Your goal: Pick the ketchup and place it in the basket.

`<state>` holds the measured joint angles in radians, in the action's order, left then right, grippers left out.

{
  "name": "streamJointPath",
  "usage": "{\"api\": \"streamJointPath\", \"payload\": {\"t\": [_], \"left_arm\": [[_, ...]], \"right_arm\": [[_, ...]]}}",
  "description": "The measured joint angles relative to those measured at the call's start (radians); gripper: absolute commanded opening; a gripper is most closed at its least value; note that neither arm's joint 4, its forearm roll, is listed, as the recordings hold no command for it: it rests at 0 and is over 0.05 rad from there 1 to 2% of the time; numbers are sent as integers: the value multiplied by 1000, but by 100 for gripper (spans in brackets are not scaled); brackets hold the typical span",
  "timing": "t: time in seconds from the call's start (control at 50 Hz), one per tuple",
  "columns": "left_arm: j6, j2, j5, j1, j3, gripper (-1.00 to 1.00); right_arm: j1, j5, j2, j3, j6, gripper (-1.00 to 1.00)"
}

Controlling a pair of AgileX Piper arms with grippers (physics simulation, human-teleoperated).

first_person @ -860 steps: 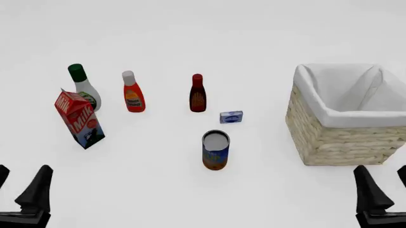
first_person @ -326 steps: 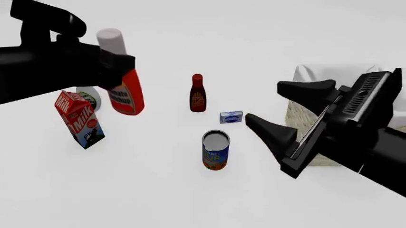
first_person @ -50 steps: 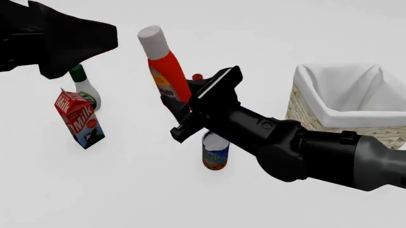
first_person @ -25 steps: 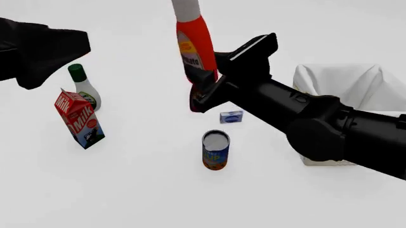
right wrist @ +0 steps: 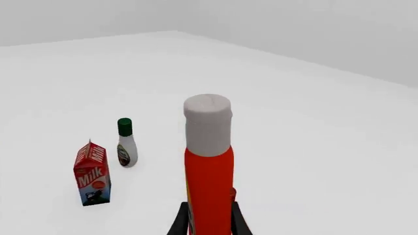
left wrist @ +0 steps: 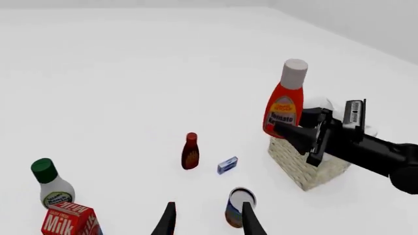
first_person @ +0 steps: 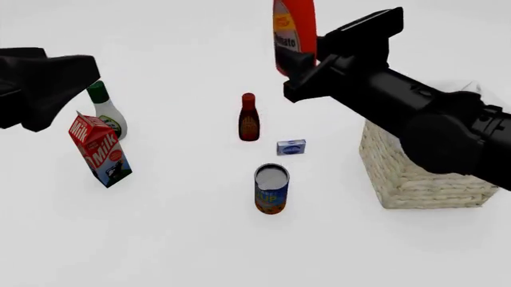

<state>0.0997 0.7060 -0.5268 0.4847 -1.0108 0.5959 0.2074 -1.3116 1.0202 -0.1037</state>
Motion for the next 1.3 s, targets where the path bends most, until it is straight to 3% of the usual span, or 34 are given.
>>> {"api": "streamJointPath", "payload": {"t": [0.44,0.84,1.3], "left_arm": [[13,-42,110,-57,103,100],[10,-46,154,-72,141,100],[14,-37,175,-67,155,100]], "right_arm": [[-176,-13,31,-12,29,-100],[-321,-13,50,-37,45,-100],[-446,-73,33,-33,12,-100]]}}
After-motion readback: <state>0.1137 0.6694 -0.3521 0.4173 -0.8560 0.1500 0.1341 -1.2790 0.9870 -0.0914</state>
